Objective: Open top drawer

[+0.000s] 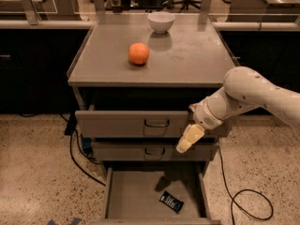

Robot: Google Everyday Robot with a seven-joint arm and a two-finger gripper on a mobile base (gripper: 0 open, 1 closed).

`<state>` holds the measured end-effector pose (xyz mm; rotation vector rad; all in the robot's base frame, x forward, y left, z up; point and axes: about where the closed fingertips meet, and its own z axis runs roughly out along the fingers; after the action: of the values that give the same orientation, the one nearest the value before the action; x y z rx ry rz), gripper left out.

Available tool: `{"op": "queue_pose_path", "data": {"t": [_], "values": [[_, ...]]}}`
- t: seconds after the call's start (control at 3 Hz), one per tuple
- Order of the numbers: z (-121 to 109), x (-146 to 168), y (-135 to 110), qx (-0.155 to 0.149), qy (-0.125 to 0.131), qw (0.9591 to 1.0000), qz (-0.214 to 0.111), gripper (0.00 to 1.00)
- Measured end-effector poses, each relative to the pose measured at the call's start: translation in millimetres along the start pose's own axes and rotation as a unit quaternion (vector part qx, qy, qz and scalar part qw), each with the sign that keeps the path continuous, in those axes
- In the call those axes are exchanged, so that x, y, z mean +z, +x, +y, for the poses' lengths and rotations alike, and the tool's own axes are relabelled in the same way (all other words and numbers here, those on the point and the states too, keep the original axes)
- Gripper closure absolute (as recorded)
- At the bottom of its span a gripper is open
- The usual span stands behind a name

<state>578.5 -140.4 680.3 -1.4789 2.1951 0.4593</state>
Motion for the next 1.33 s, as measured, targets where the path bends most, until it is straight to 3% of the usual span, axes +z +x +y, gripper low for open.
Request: {"op": "queue_pose_path", "data": {"t": [0.33,0.67,1.33], "values": [[35.3,-8.8,13.7,0.011,-0.037,0.9992,-0.002,0.0],[35.3,-8.7,13.5,0.01,-0.037,0.9992,-0.002,0.0],[14.1,-46.4,-32.1,-0.019,-0.009,0.9994,-0.028,0.0]]}}
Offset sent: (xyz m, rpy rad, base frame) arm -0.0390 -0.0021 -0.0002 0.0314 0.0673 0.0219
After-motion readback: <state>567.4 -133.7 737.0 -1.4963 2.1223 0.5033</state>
